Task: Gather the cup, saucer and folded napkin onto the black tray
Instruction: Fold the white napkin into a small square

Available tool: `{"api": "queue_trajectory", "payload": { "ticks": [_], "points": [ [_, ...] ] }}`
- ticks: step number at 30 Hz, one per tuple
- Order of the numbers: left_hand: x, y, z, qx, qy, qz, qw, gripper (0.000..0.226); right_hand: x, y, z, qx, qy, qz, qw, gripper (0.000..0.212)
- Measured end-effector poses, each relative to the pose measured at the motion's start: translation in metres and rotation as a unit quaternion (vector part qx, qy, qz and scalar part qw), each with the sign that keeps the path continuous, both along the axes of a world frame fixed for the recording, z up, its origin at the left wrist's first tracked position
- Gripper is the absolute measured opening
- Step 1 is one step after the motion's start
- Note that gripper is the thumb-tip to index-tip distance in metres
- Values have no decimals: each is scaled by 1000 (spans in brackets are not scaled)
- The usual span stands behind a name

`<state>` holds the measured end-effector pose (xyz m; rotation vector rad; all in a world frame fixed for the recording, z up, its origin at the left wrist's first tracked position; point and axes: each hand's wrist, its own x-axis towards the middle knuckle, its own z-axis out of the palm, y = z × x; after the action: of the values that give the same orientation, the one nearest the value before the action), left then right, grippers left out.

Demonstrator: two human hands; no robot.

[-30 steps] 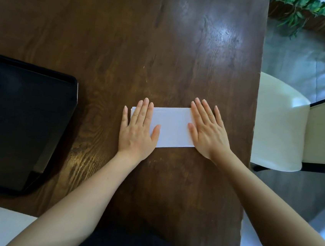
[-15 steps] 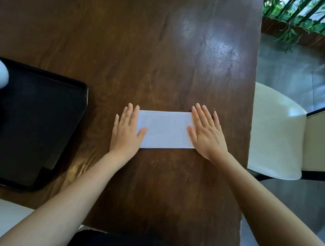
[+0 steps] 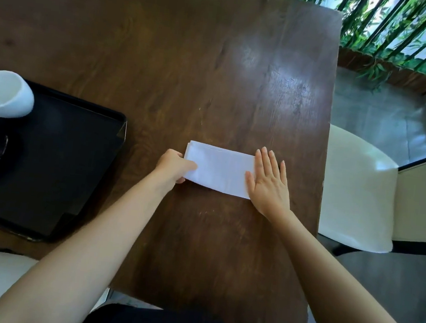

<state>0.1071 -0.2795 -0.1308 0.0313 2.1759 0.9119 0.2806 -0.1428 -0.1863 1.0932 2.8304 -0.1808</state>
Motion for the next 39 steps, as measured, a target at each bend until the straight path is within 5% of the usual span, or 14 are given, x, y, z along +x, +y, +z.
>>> {"api": "queue_trajectory", "payload": {
  "ticks": [3, 14, 17, 21, 27, 36, 39],
  "points": [
    [6, -1, 2, 29, 28, 13, 999, 16, 0, 0, -1, 2, -3, -2, 1000, 63],
    [57, -2, 34, 132, 157, -6, 979, 34, 1, -1, 3, -23, 35, -3, 999, 59],
    [71, 5, 37, 147, 210, -36, 966, 32, 1, 5, 10, -101, 101, -5, 990, 53],
    [93, 20, 35, 160, 252, -66, 952, 32, 14, 23, 25, -230, 267, -87, 932, 43],
    [121, 46, 26, 167, 274, -112, 940, 35, 28, 44, 26, -176, 231, -31, 956, 31],
    [160, 71, -9, 118, 324, -190, 919, 36, 29, 75, 39, -372, 293, -110, 874, 30],
    [170, 71, -18, 106, 338, -217, 909, 37, 27, 77, 40, -361, 261, -100, 890, 27]
  ]
}}
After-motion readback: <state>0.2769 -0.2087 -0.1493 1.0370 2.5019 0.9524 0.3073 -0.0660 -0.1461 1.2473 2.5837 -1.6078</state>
